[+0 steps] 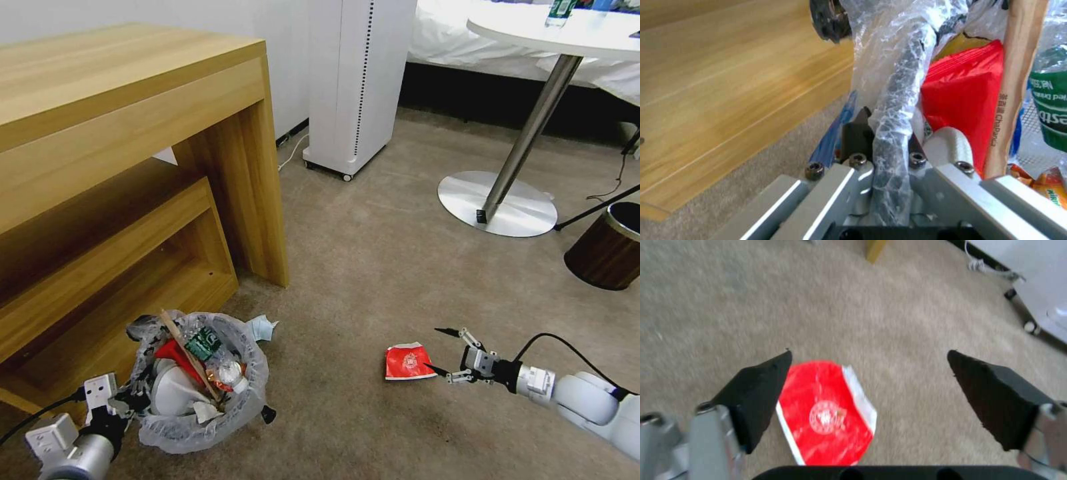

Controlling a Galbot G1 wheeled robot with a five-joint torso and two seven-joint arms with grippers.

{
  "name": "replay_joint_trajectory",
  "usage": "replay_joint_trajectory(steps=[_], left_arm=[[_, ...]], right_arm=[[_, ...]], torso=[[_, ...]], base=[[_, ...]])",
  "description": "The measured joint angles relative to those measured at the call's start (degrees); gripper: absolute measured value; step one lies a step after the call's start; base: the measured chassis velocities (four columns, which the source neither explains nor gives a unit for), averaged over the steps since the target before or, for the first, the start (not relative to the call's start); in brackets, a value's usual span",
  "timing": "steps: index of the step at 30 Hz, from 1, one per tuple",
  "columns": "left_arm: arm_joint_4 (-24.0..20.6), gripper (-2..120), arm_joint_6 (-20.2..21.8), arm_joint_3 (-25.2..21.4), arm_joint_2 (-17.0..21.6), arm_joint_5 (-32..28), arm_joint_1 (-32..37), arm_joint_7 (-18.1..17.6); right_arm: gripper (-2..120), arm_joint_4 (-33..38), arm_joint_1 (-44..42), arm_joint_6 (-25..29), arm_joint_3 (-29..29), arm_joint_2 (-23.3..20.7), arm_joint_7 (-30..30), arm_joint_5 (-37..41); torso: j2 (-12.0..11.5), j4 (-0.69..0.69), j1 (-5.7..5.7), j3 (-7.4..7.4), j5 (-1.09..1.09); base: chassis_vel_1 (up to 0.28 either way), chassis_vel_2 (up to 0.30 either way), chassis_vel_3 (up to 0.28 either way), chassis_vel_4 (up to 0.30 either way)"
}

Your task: Pick up the trash bin and place the garbage on the floor into it.

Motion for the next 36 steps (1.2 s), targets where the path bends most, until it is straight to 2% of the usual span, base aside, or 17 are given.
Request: replay_joint_trajectory(steps=[8, 12, 21, 23, 27, 36], left_arm=[[1.63, 1, 0.04, 0.66, 1.18, -0.12, -0.94, 0.01], [2.81, 1, 0.29, 1.03, 2.23, -0.67, -2.00, -0.03], [4.17, 1, 0.91, 1.81, 3.23, -1.58, -4.25, -0.24], [4.46, 1, 1.09, 2.28, 3.08, -1.76, -4.97, -0.42], [4.76, 1, 1.10, 2.97, 2.68, -1.42, -5.38, -0.42], [4.46, 1, 1.20, 3.33, 2.65, -1.26, -5.63, -0.56]], right_arm=[[92, -13.75, 1.71, 0.92, 0.28, 8.11, -0.15, -2.07], [91, -16.94, 3.02, 0.44, 0.96, 10.98, 0.25, -3.04], [87, -19.31, 6.15, -0.83, -0.44, 14.15, 0.71, -3.77], [83, -24.38, 8.45, -0.95, -1.72, 18.08, 0.08, -4.85], [78, -28.05, 9.36, -0.42, -2.05, 21.04, -0.35, -6.44], [77, -29.54, 9.18, -0.16, -2.45, 23.94, -0.31, -7.66]], torso=[[0.00, 0.00, 0.00, 0.00, -0.01], [0.00, -0.01, 0.00, 0.00, -0.01], [0.00, 0.00, 0.00, 0.00, -0.01], [0.00, 0.00, 0.00, 0.00, -0.01], [0.00, 0.01, 0.00, 0.00, -0.01], [0.00, 0.00, 0.00, 0.00, -0.01]], base=[[0.000, 0.000, 0.000, 0.000], [0.000, 0.000, 0.000, 0.000], [0.000, 0.000, 0.000, 0.000], [0.000, 0.000, 0.000, 0.000], [0.000, 0.000, 0.000, 0.000], [0.000, 0.000, 0.000, 0.000]])
